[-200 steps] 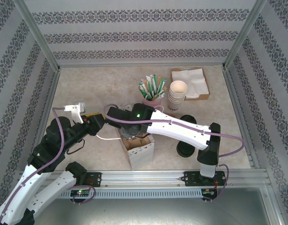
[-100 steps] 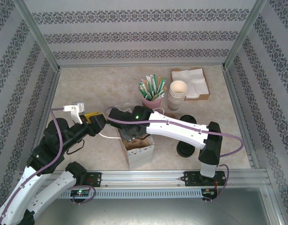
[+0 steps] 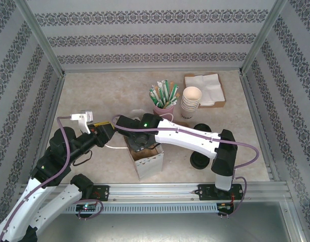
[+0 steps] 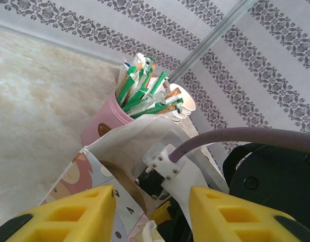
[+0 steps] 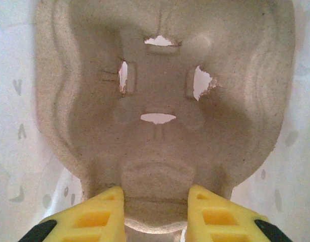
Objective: Pack the takeout coffee
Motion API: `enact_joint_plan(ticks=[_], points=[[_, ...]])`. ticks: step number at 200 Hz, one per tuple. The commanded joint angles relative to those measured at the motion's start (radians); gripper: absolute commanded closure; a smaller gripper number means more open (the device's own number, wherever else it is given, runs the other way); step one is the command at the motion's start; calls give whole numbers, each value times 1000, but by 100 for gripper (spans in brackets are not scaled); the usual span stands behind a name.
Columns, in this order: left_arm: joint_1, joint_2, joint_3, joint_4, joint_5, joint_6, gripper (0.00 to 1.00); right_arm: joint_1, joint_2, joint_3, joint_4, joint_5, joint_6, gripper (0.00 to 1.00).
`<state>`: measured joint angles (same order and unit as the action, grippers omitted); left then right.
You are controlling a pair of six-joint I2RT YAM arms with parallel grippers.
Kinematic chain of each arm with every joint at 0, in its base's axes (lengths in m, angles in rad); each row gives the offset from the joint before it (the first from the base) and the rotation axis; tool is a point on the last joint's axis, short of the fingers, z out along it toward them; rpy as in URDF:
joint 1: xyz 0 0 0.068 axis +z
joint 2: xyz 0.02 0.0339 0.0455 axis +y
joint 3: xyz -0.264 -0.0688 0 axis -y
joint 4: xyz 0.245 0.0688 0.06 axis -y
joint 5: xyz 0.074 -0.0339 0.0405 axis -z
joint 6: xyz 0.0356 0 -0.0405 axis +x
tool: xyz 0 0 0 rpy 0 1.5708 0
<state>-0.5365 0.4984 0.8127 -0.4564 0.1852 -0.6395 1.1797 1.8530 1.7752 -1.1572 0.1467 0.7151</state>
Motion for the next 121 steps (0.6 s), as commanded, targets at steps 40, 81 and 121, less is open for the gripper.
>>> enact_joint_plan(ticks=[40, 81, 121], points=[[-13, -8, 9, 59, 67, -9, 56, -25, 51, -64, 73, -33, -30, 73], [-14, -9, 13, 71, 76, -18, 56, -36, 79, -97, 129, -63, -42, 73], [-13, -11, 16, 70, 76, -19, 56, -47, 109, -116, 138, -74, -49, 73]])
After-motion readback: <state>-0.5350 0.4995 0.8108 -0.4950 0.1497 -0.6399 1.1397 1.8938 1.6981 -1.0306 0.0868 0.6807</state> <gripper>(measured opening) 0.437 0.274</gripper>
